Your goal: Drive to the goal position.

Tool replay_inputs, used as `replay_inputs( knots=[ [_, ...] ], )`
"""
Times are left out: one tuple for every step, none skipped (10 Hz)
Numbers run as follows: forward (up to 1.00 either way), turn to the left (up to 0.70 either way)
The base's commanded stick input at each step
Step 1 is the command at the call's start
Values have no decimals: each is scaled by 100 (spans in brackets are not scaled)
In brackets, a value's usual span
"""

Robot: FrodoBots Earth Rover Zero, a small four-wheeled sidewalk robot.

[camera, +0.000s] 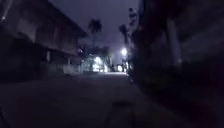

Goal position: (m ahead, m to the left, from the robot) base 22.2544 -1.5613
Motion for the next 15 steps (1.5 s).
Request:
replay_inputs(
  knots=[
    [70,0],
    [70,0],
    [70,0],
    [70,0],
    [70,0],
    [70,0],
    [70,0],
    [70,0],
    [70,0],
    [70,0],
    [70,0],
    [70,0],
    [70,0],
    [6,0],
    [70,0]
  ],
)
